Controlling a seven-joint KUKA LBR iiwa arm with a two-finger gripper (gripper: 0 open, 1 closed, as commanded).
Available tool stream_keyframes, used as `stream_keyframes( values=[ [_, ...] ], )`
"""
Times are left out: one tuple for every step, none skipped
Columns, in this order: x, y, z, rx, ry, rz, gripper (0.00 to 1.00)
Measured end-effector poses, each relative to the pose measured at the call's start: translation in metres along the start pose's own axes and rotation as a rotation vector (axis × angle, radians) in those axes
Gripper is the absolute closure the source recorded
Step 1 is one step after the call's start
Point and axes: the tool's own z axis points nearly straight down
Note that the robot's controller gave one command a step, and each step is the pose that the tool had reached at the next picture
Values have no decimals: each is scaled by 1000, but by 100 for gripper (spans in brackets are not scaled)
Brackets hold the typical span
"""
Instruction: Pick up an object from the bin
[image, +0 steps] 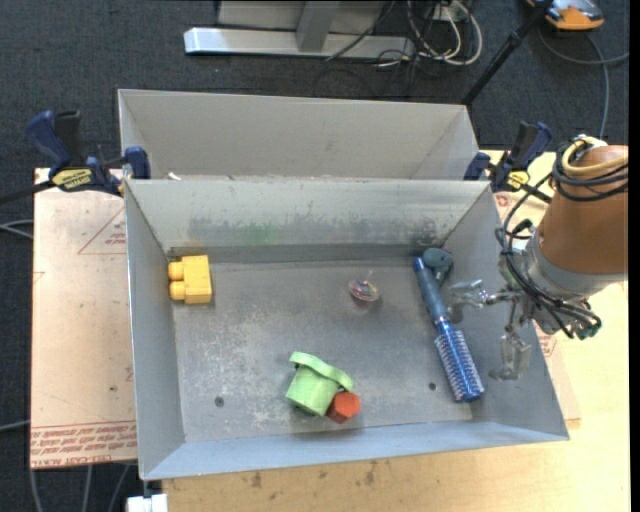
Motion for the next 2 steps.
stream_keyframes(
  values=[
    [2,24,82,-6,5,-388,0],
    [18,5,110,-19,-4,-654,0]
  ],
)
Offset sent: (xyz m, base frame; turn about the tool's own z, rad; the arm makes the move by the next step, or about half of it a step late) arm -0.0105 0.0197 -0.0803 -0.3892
